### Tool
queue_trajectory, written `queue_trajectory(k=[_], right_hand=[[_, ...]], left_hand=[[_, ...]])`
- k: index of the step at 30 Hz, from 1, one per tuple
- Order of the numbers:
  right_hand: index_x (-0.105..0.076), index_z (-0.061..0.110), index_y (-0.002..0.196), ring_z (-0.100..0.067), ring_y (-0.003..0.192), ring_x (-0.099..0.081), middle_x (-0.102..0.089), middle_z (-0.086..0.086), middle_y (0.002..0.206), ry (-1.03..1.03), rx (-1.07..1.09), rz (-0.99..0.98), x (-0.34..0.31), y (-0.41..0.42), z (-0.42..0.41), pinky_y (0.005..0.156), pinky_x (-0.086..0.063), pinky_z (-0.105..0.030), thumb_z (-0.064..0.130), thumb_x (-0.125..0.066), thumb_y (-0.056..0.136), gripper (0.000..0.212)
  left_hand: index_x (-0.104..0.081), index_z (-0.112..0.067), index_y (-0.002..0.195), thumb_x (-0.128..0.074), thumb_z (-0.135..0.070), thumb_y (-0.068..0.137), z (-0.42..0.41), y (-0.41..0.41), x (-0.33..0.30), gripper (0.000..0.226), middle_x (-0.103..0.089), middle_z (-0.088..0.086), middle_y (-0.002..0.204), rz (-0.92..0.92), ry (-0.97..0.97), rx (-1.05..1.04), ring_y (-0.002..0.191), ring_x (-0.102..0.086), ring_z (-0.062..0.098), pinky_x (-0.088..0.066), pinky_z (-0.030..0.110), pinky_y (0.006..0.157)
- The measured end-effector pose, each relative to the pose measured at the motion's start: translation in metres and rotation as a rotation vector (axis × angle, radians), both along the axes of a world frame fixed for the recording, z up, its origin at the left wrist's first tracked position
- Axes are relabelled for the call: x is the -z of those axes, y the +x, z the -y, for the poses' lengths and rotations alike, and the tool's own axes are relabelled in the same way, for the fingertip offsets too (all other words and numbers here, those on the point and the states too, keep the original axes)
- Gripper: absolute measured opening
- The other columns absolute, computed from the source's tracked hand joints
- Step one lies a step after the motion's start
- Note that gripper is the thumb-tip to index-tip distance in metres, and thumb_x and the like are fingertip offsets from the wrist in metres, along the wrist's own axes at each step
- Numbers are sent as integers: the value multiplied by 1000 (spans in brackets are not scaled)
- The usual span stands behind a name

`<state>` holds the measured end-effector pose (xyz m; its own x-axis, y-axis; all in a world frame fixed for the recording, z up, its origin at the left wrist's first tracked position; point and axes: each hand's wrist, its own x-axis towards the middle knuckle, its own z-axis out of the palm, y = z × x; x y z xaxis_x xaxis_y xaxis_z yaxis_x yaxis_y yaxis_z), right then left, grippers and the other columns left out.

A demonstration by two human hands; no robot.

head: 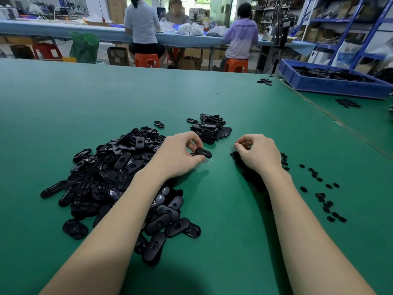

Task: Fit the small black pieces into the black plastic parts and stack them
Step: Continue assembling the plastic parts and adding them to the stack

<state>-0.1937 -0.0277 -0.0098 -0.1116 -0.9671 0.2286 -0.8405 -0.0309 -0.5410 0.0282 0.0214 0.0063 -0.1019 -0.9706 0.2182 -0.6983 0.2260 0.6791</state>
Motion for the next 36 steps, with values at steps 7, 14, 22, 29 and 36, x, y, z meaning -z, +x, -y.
queue_trajectory(k=[7,14,22,29,36], right_hand=[[-71,39,81,-17,84,-63,-62,24,73,4,29,65,-7,2,-2,67,-41,-27,40,-66,90,11],[-76,34,82,-1,68,-62,-75,15,75,57,-75,407,-21,8,-7,64,-46,-25,35,-68,87,10],[-82,30,89,-7,59,-43,-71,14,80,270,-365,730,-28,35,-16,47,-33,-14,26,-77,86,8],[-81,34,91,-8,54,-39,-68,11,81,340,-426,841,-23,36,-15,45,-27,-16,17,-77,85,18],[-79,33,79,-6,54,-41,-68,8,82,361,-422,804,-23,40,-16,47,-28,-17,20,-80,82,14]], left_hand=[[-63,-28,92,-80,-25,78,-2,1,-1,22,-66,-15,81,-18,23,-3,54,-54,-4,-45,19,68],[-60,-26,94,-71,-13,82,0,0,-2,21,-68,-15,78,-98,68,-12,56,-55,-3,-42,15,67],[-57,-23,87,-73,-13,81,4,7,-5,19,-70,-8,70,-382,164,-79,55,-52,11,-40,28,64],[-61,-35,100,-76,-23,85,2,9,-7,25,-77,-4,83,-473,161,-71,54,-54,7,-42,28,63],[-63,-25,96,-76,-18,83,0,5,-7,20,-77,-5,79,-450,159,-59,55,-57,3,-41,26,62]])
